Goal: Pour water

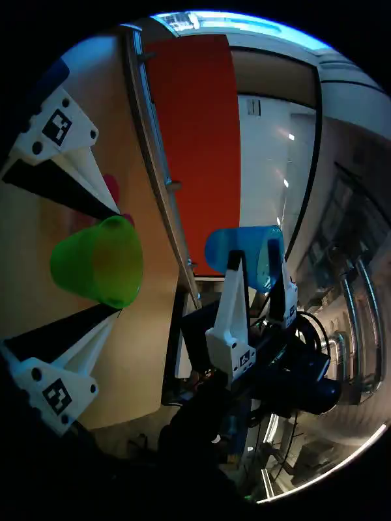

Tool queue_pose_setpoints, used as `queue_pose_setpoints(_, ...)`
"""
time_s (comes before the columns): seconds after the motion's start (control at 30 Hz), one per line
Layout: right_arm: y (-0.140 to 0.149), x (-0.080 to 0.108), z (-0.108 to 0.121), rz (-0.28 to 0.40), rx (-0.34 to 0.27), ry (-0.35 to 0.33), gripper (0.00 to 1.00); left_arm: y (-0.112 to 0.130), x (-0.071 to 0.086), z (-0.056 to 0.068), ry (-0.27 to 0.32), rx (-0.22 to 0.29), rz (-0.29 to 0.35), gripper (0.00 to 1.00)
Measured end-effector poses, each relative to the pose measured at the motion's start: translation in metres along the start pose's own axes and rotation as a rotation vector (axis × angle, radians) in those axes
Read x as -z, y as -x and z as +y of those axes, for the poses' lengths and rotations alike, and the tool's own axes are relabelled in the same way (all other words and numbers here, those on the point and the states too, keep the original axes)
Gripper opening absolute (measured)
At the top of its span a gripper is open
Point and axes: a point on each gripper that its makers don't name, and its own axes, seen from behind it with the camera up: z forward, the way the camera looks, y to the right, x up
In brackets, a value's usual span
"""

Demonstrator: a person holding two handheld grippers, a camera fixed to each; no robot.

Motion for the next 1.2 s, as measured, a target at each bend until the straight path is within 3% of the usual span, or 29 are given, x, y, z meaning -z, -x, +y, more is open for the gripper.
queue_pose_setpoints(0.3,-0.007,-0.006,0.002,0.000,0.089,0.014,0.92,-0.001,0.001,0.005,0.011,-0.007,0.004,0.88)
queue_pose_setpoints(1.2,-0.023,-0.014,0.006,0.004,0.280,0.034,0.92,-0.002,-0.001,0.011,0.018,-0.019,0.002,0.88)
